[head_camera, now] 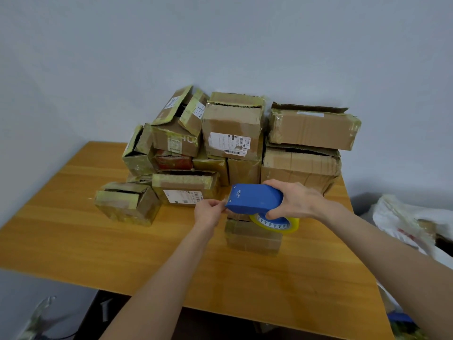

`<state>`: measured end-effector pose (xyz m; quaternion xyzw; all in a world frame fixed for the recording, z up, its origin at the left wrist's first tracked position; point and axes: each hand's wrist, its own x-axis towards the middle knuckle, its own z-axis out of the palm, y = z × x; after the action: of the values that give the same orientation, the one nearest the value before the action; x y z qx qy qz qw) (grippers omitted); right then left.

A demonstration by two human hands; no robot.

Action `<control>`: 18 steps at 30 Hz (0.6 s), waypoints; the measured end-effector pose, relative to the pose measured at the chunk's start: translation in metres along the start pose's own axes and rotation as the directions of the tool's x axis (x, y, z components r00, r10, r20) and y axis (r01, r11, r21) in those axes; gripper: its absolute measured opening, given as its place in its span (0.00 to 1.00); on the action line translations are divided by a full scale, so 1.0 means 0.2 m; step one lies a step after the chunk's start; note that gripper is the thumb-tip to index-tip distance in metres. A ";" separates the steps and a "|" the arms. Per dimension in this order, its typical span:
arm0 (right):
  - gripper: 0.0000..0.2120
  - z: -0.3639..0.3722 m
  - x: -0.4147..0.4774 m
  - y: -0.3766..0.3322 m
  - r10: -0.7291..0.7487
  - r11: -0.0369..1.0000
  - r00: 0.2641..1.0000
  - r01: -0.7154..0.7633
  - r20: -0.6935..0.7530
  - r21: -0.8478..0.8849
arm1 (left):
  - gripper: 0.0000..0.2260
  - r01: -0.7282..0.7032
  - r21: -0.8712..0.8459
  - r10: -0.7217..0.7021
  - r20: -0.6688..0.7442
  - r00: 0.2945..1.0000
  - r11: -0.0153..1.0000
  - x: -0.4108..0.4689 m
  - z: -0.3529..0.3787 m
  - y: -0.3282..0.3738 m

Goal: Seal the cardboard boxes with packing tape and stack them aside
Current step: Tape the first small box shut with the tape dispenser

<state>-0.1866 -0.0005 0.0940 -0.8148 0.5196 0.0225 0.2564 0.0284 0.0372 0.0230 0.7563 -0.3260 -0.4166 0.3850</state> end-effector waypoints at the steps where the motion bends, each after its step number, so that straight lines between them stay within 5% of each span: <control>1: 0.32 -0.01 0.00 0.01 0.003 1.000 1.000 -0.003 -0.002 -0.011 | 0.08 -0.004 -0.002 0.003 -0.019 1.000 1.000 0.01 -0.02 -0.01; 6: 0.33 -0.02 -0.01 0.05 0.027 0.997 1.000 -0.026 0.010 -0.073 | 0.12 -0.002 0.030 0.005 -0.103 0.995 1.000 0.02 -0.11 -0.09; 18: 0.33 0.04 0.01 0.03 0.012 0.990 1.000 -0.014 -0.019 -0.142 | 0.11 0.024 0.265 -0.029 0.015 0.999 0.964 0.07 0.03 -0.27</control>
<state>-0.1897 0.0001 0.0839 -0.8277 0.5243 0.0539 0.1928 0.0393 0.0511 -0.0300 0.8012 -0.3721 -0.3817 0.2718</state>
